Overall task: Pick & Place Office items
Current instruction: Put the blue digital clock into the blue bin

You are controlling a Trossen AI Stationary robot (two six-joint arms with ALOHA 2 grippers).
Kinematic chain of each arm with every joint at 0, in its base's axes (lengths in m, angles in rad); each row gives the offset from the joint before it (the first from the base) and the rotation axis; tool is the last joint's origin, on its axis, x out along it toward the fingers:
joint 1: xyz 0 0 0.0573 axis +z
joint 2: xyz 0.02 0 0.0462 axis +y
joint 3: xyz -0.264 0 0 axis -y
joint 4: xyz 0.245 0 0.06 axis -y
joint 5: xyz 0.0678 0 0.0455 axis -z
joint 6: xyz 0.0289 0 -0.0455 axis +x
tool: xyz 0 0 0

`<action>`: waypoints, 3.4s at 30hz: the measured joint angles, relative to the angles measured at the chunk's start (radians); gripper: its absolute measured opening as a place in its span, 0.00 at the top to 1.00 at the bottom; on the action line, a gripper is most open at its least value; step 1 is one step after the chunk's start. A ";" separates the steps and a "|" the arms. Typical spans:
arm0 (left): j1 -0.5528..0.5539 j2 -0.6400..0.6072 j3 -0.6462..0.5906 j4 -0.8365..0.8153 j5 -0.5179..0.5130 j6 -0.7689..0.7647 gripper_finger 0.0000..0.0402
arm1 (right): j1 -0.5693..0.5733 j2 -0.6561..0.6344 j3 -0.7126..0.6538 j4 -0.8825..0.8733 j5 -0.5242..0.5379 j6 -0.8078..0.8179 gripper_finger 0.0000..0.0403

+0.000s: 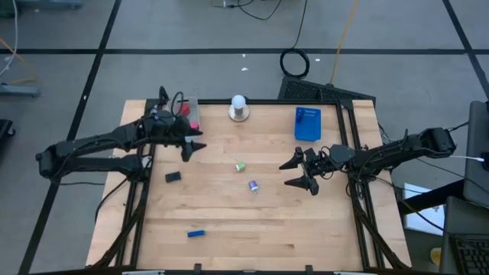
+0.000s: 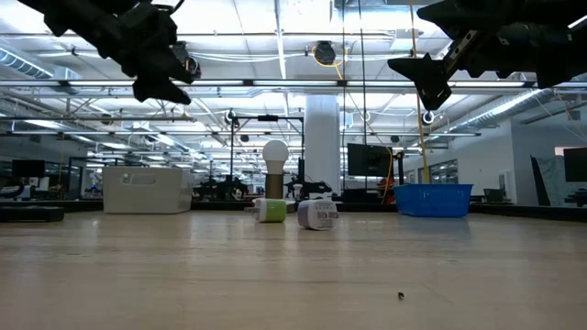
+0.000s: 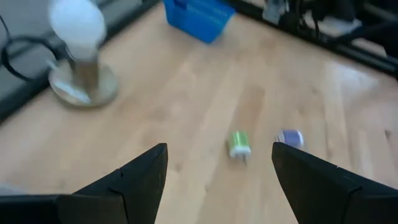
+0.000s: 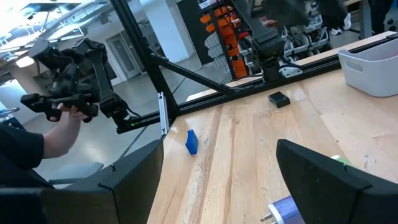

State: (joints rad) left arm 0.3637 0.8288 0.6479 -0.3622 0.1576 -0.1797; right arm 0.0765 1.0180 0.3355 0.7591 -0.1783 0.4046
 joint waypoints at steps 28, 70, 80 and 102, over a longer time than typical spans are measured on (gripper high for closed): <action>-0.729 0.037 0.068 -0.256 -0.488 -0.385 0.46 | 0.000 0.000 0.000 0.038 0.002 0.032 0.25; -1.415 0.777 0.523 -0.570 -0.525 -1.141 0.46 | 0.273 0.000 0.000 0.023 0.341 0.107 0.25; -1.405 0.790 0.523 -0.544 -0.539 -1.119 0.46 | 0.313 0.000 0.000 0.022 0.390 0.080 0.25; -1.374 0.790 0.410 -0.427 -0.577 -1.079 0.46 | 0.312 0.000 0.000 0.015 0.388 0.079 0.25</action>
State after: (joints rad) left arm -1.0107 1.6184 1.0580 -0.7889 -0.4191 -1.2583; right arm 0.3882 1.0176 0.3355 0.7742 0.2095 0.4835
